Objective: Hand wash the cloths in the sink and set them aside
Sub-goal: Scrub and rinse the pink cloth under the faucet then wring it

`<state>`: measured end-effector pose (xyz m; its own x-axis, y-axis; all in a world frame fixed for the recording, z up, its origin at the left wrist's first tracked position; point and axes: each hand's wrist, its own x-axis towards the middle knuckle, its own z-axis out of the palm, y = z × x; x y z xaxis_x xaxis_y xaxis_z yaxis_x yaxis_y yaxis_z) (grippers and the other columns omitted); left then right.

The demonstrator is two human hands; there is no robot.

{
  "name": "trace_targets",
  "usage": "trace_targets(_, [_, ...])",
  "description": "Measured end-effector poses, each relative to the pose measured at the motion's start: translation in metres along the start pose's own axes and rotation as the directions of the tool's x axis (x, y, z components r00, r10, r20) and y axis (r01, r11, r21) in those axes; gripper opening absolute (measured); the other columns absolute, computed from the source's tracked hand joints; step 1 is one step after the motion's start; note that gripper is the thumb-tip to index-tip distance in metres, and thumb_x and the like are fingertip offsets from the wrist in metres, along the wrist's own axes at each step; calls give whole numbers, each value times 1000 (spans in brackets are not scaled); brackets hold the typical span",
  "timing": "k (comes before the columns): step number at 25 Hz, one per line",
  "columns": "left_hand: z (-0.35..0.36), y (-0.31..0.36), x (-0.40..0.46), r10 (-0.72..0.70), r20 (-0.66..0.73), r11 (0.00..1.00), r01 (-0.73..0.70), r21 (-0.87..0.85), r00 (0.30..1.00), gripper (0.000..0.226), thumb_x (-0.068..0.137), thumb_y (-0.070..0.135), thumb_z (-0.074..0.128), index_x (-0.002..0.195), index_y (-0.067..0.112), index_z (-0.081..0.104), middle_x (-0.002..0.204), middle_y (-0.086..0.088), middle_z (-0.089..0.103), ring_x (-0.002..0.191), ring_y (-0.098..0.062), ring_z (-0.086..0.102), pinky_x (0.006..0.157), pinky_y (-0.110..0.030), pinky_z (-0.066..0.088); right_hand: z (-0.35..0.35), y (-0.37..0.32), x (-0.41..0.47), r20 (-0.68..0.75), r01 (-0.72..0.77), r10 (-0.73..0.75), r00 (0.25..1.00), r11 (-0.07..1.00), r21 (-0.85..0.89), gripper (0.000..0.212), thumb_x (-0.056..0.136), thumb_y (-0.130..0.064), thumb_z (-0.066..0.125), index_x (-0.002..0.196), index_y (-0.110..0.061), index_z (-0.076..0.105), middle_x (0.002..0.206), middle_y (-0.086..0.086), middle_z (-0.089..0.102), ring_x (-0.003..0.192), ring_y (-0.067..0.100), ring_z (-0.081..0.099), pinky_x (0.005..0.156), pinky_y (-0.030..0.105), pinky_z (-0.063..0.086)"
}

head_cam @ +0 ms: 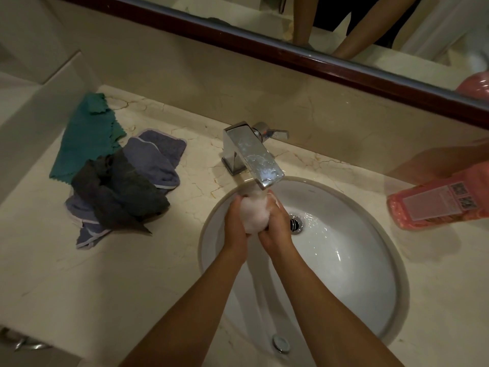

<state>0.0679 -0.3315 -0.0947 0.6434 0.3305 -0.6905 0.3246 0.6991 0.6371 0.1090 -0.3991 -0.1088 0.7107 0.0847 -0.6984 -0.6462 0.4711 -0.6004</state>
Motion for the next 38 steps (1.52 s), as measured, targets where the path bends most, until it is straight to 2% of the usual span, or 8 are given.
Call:
trace_targets(3, [5,8,7,-42,-20,992,44,122,999,36,99,39,55,127,20,67,118,-6,73,108,-24,70,93,-38,55,-12,6,-5,103,58,-62,993,997,41,47,100,-8,55,146,-16,48,133,18,63,125,35,60,111,47,44])
trace_targets(7, [3,11,7,-171,-36,962,175,208,985,31,95,43,58,102,17,75,95,-4,78,86,-23,74,69,-29,55,-26,7,-8,207,94,-86,975,995,-28,42,96,-10,55,134,-26,55,137,15,62,127,32,59,111,45,44])
trace_targets(10, [6,6,10,80,-62,873,-40,485,995,31,97,48,59,89,21,70,96,-7,76,92,-26,71,84,-36,56,-28,6,-11,198,92,-69,978,990,-109,31,102,-11,46,128,-22,59,136,14,63,120,23,64,102,34,50])
trace_targets(13, [6,-1,6,356,-2,791,-300,532,934,11,98,31,62,89,28,66,92,5,68,97,-24,67,75,-16,48,-24,0,-14,141,54,-28,990,981,-188,32,104,-25,46,133,-24,59,133,7,66,117,18,65,98,34,50])
trace_targets(18, [-2,-18,3,560,222,565,-563,603,799,31,99,32,52,123,15,60,124,0,47,112,-14,54,92,-16,45,-6,-12,-12,70,-167,170,983,985,-49,44,92,-53,58,119,-21,70,108,8,73,91,21,71,82,35,53])
trace_targets(24, [4,-9,-2,309,51,917,-312,248,950,24,87,51,49,103,36,57,106,2,68,99,-18,68,76,-26,53,11,-1,0,-164,-18,-1,987,993,-115,30,92,-35,68,104,-7,73,103,18,76,88,29,73,92,46,58])
trace_targets(31, [14,-9,3,215,-102,943,-179,280,971,32,102,41,54,86,20,74,77,3,76,73,-12,74,62,-22,55,1,5,-7,-228,65,-116,967,973,-222,34,95,-40,60,81,-12,74,81,10,76,70,21,73,68,32,58])
trace_targets(38, [19,-12,0,370,-157,886,-297,355,916,26,101,23,57,78,14,67,79,-6,72,76,-20,71,69,-34,57,-3,-1,-14,-110,37,-53,993,989,-146,24,101,-27,51,114,-18,69,118,11,70,107,28,68,102,43,52])
